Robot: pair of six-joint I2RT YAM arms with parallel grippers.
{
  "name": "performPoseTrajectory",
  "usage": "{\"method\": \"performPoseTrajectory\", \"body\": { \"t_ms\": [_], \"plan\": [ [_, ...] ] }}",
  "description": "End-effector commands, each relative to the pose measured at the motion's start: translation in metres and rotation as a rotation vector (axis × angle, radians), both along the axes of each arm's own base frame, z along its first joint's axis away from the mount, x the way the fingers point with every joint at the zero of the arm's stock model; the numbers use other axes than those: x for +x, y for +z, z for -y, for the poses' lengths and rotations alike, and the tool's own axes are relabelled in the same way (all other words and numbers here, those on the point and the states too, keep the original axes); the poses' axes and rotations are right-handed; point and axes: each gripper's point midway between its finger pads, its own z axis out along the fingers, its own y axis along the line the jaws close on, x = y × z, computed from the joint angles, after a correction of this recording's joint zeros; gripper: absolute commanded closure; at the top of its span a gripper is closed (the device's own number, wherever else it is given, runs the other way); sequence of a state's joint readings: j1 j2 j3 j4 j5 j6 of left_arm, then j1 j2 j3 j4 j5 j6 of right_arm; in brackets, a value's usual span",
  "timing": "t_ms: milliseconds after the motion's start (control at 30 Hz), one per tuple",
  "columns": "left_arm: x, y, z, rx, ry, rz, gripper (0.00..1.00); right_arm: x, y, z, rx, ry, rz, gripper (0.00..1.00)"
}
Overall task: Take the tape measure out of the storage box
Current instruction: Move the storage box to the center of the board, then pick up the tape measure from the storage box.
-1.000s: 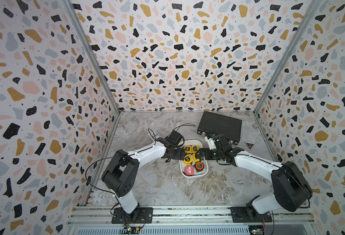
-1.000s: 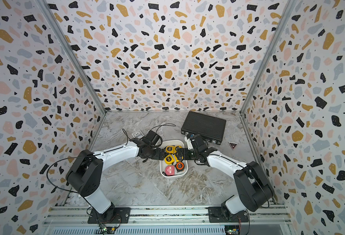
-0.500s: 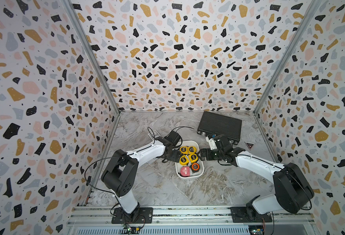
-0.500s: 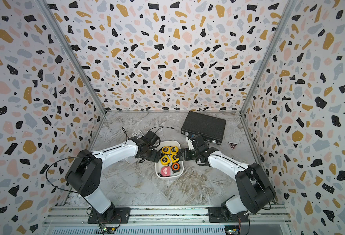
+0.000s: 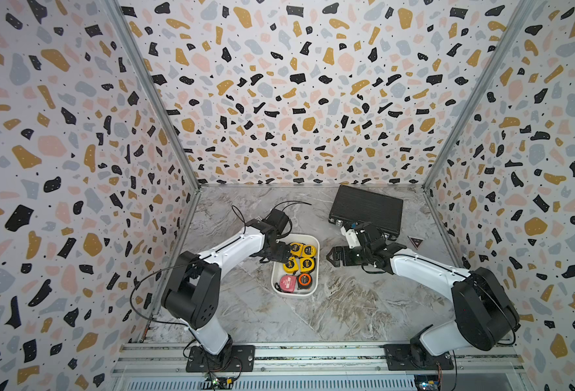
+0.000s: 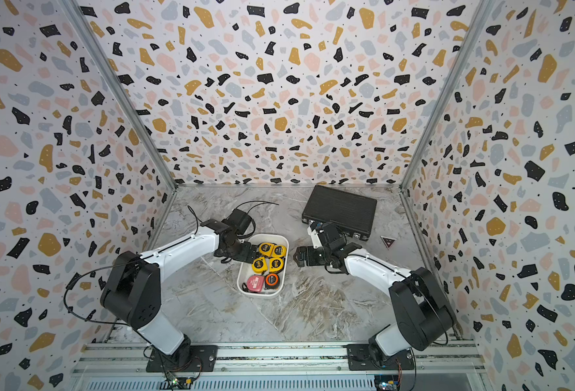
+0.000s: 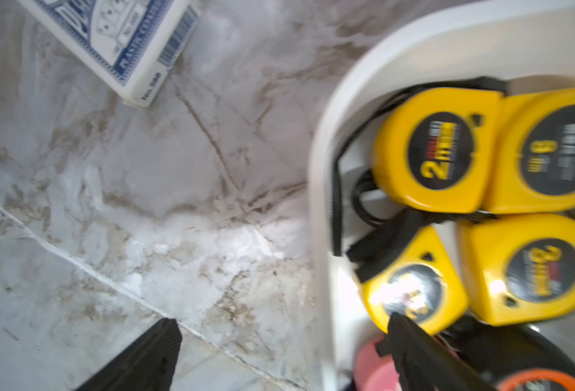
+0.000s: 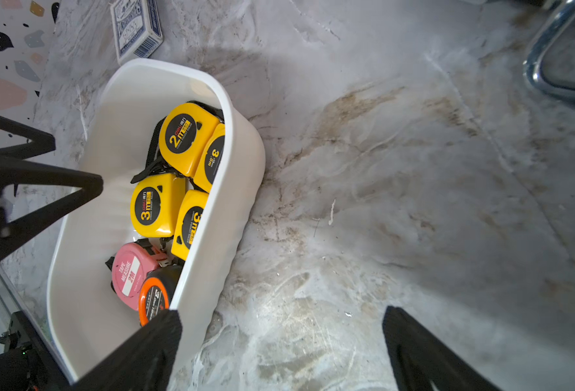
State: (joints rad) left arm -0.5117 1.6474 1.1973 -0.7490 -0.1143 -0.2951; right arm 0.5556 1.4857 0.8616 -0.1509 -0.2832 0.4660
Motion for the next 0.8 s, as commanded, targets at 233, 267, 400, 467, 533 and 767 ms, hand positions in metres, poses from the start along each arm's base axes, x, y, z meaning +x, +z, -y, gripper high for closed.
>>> {"method": "performPoseTrajectory", "body": {
  "t_ms": [233,267,400,467,533,767],
  "plan": [
    [-0.023,0.019,0.05,-0.148,0.125,-0.037,0.09,-0.002,0.011,0.007,-0.054,0.021,0.005,0.04],
    [-0.023,0.016,0.051,-0.139,0.14,-0.04,0.11,-0.002,0.011,0.007,-0.055,0.02,0.006,0.04],
    [-0.02,0.001,0.054,-0.121,0.221,-0.058,0.18,-0.002,0.011,0.009,-0.062,0.019,0.008,0.04],
    [-0.017,-0.006,0.054,-0.115,0.255,-0.058,0.22,-0.002,0.011,0.01,-0.069,0.019,0.013,0.04],
    [-0.013,-0.012,0.054,-0.107,0.283,-0.054,0.26,-0.001,0.011,0.01,-0.073,0.019,0.016,0.04],
    [-0.003,-0.028,0.053,-0.078,0.322,-0.04,0.28,0.0,0.009,0.01,-0.081,0.025,0.018,0.05]
  ]
}}
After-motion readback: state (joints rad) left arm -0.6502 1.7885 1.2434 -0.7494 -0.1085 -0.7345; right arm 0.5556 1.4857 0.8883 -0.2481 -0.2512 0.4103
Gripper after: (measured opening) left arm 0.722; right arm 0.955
